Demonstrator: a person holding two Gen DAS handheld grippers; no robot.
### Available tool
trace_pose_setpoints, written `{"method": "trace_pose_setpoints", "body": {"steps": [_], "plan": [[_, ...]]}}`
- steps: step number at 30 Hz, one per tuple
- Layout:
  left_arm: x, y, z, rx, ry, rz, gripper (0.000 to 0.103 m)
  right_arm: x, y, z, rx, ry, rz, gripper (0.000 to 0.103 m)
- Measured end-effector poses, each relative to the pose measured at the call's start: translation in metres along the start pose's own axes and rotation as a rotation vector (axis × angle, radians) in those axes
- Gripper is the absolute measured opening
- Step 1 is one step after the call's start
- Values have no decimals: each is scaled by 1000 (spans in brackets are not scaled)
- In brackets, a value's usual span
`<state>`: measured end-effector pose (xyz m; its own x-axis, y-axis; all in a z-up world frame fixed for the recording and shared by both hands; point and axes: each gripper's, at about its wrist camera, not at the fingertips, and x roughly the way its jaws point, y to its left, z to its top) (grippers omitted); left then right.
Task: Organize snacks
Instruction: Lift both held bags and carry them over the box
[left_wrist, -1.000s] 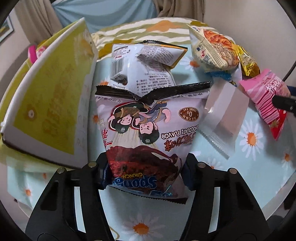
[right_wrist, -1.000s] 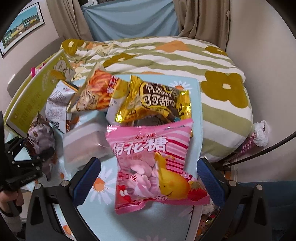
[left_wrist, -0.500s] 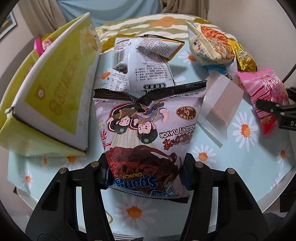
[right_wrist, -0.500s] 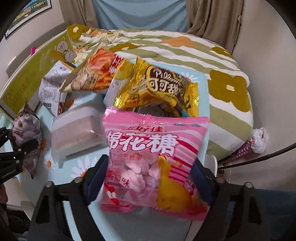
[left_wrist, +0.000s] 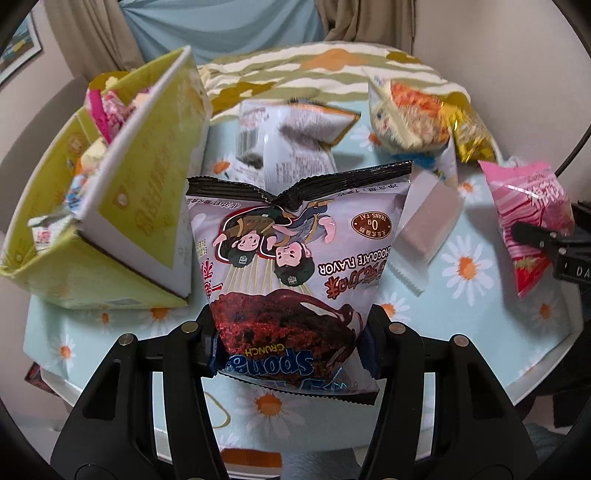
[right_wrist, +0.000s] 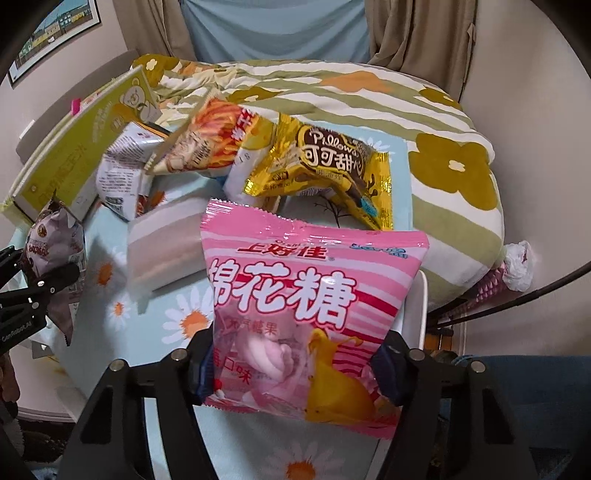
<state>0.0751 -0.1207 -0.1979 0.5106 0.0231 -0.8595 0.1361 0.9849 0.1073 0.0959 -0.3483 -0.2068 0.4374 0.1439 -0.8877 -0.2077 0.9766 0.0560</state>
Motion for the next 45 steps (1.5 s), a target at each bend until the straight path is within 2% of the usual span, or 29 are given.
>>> {"method": "trace_pose_setpoints", "body": {"steps": [9,11,17,22,28,35,42,44,45], "plan": [[-67,21,34,-55,-103,-14,54,-52,25,31,-3,-70,53,63],[-82,33,44,-77,-130,-16,54,-63,36,41,-21,-95,72,63],[-109,83,74,-118,-178,41,54,-88,83,82,-97,-177,152,63],[-116,130,93,-137,-170,83,54,-93,132,119,-177,-220,208,63],[-102,195,111,-182,-134,106,54,-78,185,164,-208,-226,280,63],[-52,266,129,-230,-50,85,54,-52,242,210,-228,-215,317,63],[1,299,135,-224,35,46,54,-27,279,233,-206,-187,310,63],[11,302,135,-213,49,36,58,-21,284,237,-196,-173,306,63],[12,302,134,-207,51,35,71,-17,286,239,-190,-163,303,63]]}}
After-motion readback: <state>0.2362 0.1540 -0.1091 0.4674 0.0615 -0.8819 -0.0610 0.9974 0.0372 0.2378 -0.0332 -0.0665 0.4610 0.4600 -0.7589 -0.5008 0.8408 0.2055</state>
